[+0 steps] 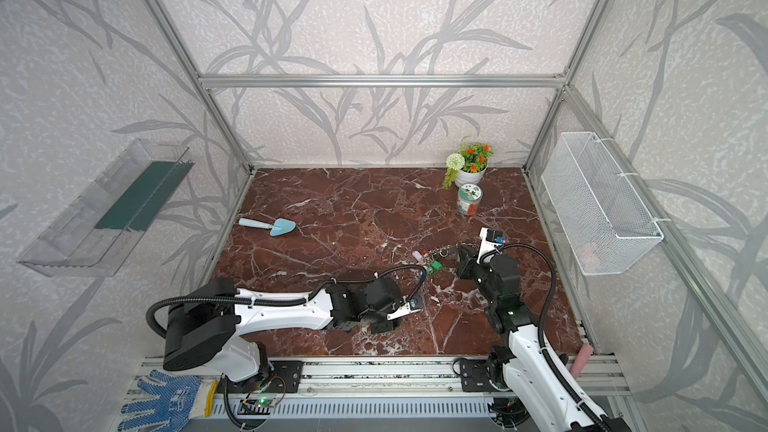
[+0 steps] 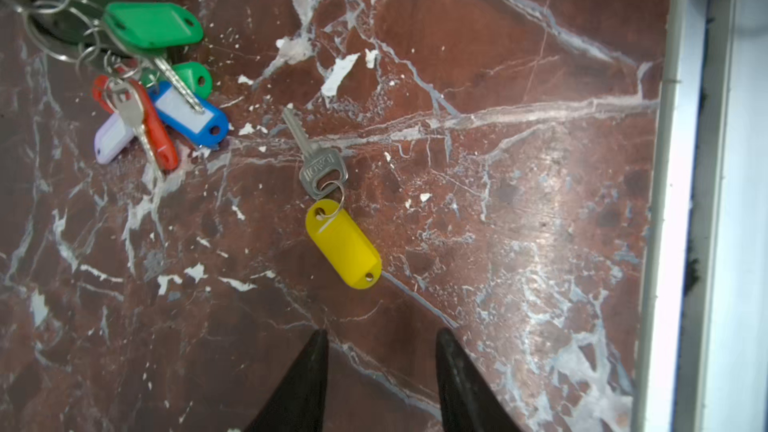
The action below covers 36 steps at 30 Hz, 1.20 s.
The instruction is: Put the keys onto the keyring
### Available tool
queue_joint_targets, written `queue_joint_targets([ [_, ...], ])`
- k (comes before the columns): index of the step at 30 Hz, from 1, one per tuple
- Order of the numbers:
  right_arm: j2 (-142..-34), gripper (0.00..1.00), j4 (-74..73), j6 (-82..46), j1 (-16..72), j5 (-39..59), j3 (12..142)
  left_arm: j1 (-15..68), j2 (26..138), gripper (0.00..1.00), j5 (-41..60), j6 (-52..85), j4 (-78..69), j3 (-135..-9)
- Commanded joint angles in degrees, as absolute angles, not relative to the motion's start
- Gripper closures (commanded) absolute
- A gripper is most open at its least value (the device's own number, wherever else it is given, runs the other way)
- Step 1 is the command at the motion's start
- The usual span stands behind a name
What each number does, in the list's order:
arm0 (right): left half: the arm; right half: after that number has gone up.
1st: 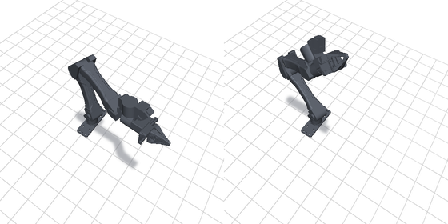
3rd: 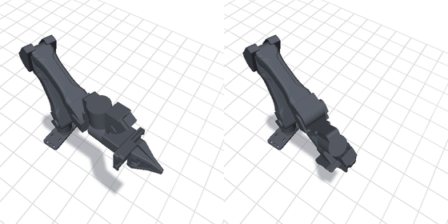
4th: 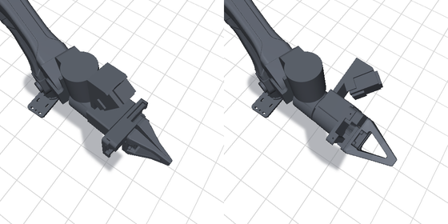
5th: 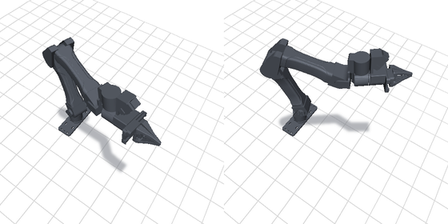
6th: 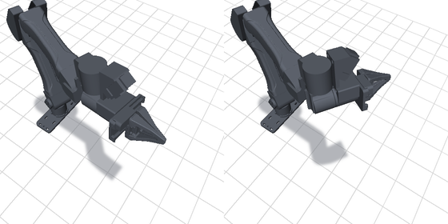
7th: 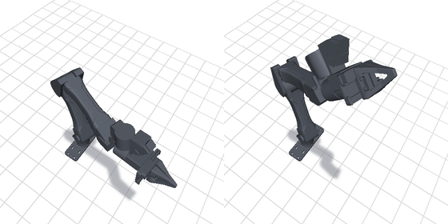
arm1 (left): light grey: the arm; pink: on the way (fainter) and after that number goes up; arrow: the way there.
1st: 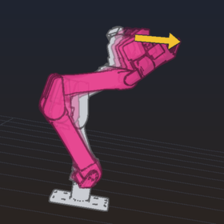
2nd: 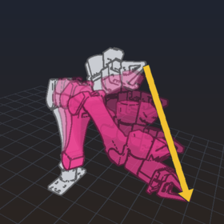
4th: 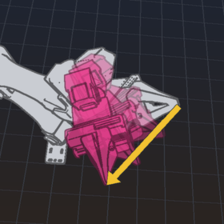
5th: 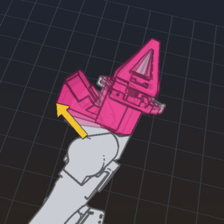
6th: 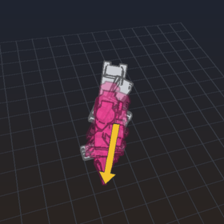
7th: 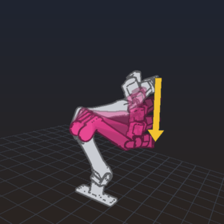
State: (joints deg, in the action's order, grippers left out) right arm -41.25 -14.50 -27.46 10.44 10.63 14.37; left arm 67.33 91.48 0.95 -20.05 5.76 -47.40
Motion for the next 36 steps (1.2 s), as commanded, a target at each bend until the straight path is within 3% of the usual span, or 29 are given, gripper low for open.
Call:
queue_joint_targets([
  [1, -42.1, 1.00, -15.9, -28.2, 10.6, 11.6, 13.7, 67.3, 94.6, 0.59, -1.0, -29.1, -4.2, -49.2],
  [8, -43.2, 1.00, -17.1, -28.5, 10.6, 11.5, 13.4, 68.5, 100.6, 0.69, -6.2, -30.8, -14.4, -49.0],
  [23, -42.6, 1.00, -17.3, -28.0, 10.6, 11.1, 13.4, 68.9, 104.5, 0.74, -10.4, -31.1, -14.7, -49.2],
  [36, -42.4, 1.00, -17.4, -27.8, 10.6, 11.2, 13.4, 69.9, 105.0, 0.71, -11.3, -30.8, -13.5, -48.6],
])
